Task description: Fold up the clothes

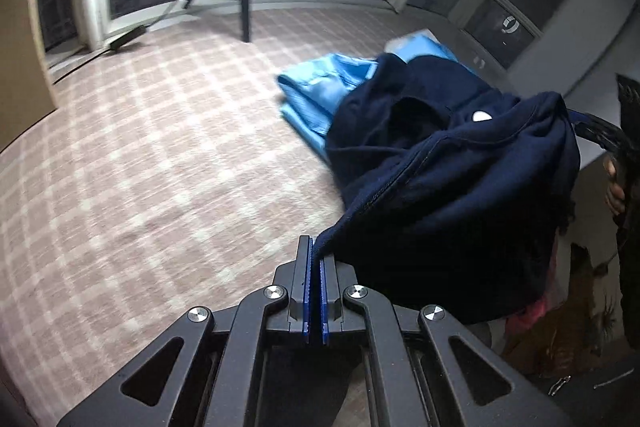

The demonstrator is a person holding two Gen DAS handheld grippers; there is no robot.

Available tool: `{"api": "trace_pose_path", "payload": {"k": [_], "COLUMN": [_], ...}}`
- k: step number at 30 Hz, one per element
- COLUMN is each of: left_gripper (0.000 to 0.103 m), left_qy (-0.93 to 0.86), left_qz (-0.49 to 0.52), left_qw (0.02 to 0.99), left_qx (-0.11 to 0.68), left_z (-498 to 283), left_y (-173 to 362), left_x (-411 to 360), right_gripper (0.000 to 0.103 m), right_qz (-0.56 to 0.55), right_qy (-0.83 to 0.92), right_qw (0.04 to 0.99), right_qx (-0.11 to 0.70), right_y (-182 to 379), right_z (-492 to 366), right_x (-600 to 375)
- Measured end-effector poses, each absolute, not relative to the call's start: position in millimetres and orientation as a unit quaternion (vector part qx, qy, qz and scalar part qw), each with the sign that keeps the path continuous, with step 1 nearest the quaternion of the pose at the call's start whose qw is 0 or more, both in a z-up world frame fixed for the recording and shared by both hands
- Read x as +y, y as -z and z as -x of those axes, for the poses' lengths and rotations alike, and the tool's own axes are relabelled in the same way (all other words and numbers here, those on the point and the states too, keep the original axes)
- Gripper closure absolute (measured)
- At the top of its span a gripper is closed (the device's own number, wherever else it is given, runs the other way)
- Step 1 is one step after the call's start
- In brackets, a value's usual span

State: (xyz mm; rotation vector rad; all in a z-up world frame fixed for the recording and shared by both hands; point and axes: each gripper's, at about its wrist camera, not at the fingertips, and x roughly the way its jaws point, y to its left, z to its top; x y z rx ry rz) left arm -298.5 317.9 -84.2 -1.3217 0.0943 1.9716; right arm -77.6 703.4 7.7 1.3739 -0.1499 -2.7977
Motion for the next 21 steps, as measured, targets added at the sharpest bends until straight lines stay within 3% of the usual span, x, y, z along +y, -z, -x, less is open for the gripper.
{"api": "trace_pose_path", "payload": {"k": [10,12,13,16,21], "left_gripper": [0.101,0.101,0.101,0.101,0.101], "left_qy": [-0.783,-0.787,-0.792,-0.812,-0.87], "left_qz": [0.52,0.519,0.516,0.493,0.377], "left_qw": [0.338,0.329,0.323,0.312,0.317], "left_qx": [0.047,0.051,0.049,0.025,-0.004], "left_z": [289.9,287.8,286.6,283.0,263.5], "left_y": [89.8,90.1,87.3,62.1,-56.0], "left_x": [328.6,329.6,327.7,313.7,265.8], "right_gripper": [0.04,0.068,0.093,0.093,0.093], "right_qz": [-0.483,-0.486,-0.486,-0.463,-0.364], "right_qy": [0.863,0.861,0.863,0.879,0.928], "right_qw": [0.142,0.151,0.138,0.11,0.075], "right_qx": [-0.049,-0.028,-0.017,-0.019,0.016], "right_y": [17.6,27.1,27.2,6.3,-106.8], "right_z": [119.2,120.5,121.6,118.0,88.5], "right_x": [690.1,676.4,671.8,666.4,638.8]}}
